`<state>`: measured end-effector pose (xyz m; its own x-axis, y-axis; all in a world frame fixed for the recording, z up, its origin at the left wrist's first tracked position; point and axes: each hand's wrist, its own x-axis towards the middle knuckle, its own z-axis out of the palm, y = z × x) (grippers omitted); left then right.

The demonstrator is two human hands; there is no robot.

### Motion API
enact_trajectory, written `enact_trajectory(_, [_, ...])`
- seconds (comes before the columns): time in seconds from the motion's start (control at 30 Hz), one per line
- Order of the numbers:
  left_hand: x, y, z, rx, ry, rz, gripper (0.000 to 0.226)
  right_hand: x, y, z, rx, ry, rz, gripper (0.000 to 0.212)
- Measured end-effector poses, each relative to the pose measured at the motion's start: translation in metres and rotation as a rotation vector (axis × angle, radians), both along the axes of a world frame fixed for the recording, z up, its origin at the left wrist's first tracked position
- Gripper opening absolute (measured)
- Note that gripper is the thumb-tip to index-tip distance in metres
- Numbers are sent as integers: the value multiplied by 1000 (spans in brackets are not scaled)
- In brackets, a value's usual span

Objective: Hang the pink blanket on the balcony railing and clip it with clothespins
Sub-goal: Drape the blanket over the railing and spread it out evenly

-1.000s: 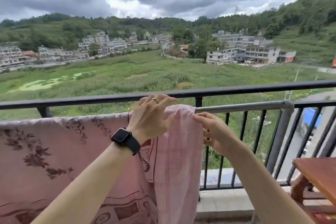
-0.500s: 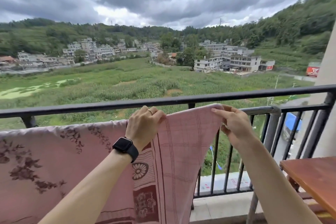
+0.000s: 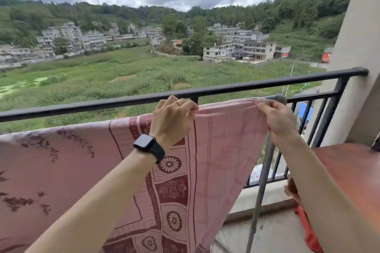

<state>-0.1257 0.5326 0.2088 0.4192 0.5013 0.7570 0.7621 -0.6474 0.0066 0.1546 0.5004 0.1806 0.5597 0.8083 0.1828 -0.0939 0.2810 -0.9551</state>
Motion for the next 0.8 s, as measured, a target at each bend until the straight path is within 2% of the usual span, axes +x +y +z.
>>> enact_trajectory(0.07, [25, -1, 2, -37, -9, 9, 18, 17, 4, -7, -80, -134, -21, 8])
enact_trajectory(0.17, [62, 1, 2, -208, 95, 73, 41, 36, 1, -34, -325, -257, 161, 23])
enact_trajectory(0.33, [127, 0, -1, -387, 181, 144, 59, 75, -4, -47, -141, -200, 212, 21])
enact_trajectory(0.43, [161, -5, 3, -439, 82, 132, 55, 78, -8, -49, -184, -101, 444, 24])
enact_trajectory(0.53, [182, -5, 10, -480, 13, 138, 43, 75, -11, -44, -231, -139, 588, 34])
enact_trajectory(0.67, [200, 17, 20, -549, -68, 97, 29, 88, 11, -18, -115, -34, 514, 17])
enact_trajectory(0.73, [209, 28, 26, -521, -151, 64, 19, 102, 20, -1, 2, 77, 477, 9])
enact_trajectory(0.8, [220, 34, 32, -451, -176, 59, 16, 114, 25, 8, 64, 146, 463, 10])
